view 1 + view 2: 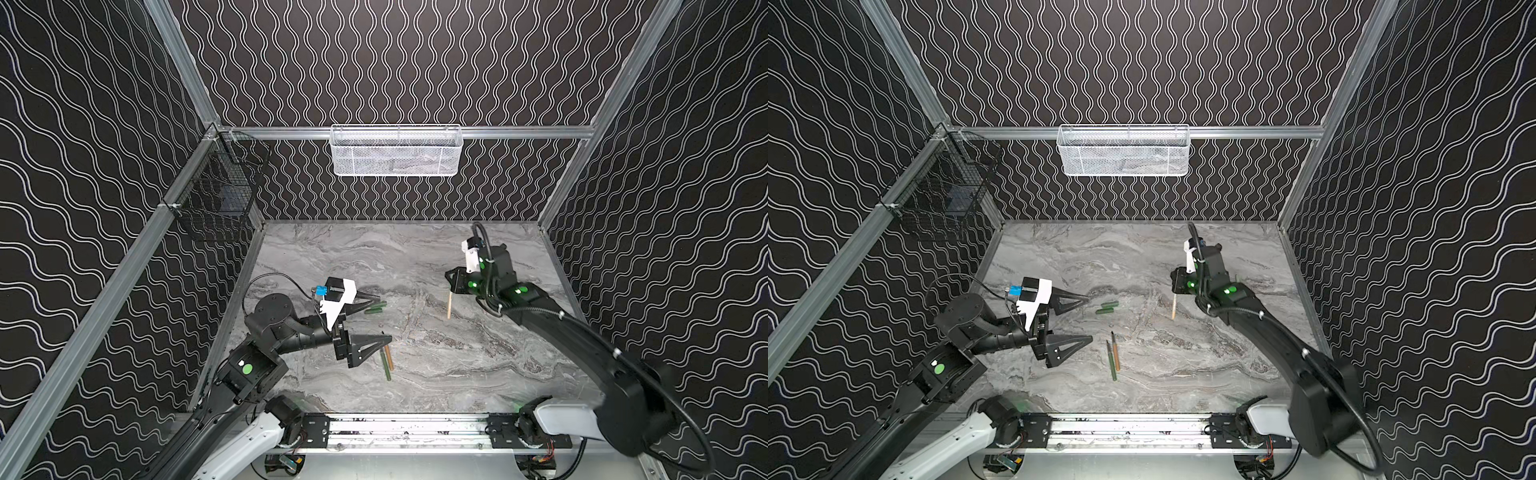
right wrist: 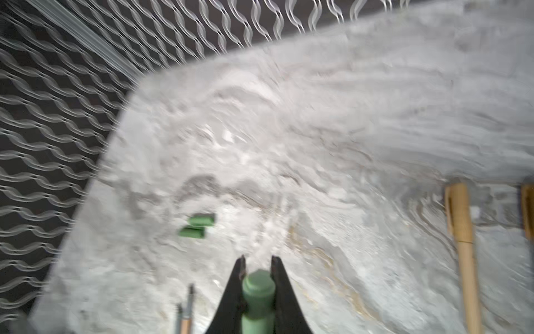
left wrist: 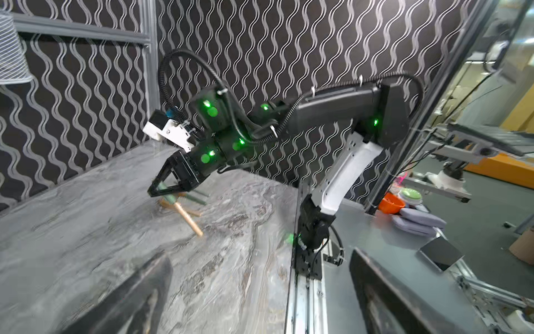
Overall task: Insert the pens into the pen caps
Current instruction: 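Carry the capped pen farther from the robot and lower it beside the capped pens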
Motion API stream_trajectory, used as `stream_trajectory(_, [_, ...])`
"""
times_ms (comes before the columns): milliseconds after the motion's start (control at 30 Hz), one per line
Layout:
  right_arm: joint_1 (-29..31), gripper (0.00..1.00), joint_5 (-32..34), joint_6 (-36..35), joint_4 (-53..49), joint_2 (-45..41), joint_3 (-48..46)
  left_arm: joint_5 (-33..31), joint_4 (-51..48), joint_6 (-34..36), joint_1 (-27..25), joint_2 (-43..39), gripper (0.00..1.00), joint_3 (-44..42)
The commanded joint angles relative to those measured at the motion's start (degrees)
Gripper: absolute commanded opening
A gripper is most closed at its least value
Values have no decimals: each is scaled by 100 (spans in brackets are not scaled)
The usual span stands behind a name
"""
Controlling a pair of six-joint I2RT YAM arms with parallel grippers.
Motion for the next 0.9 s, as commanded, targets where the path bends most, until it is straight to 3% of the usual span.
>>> stream_trajectory(0, [-159,0,640,-777,-1065,792,576,-352,-970,483,2,-114,99,93])
stream_trajectory(233, [-516,2,1292,-1225,-1738,2485,1626,-561,-1322,563,2,-356,99,43])
stream_trajectory(367, [-861,2,1167,-1315,-1781,3103,1886,-614,-1314,514,2,-436,99,-30])
stream_trajectory(700, [-1189,3,1556,-1532,-1532,3425,1657,-639,-1210,507,2,-434,99,-111])
stream_trajectory(867, [-1245,13,1626,-1557,-1410,3454,1645,-631,-1164,501,2,-393,99,-107])
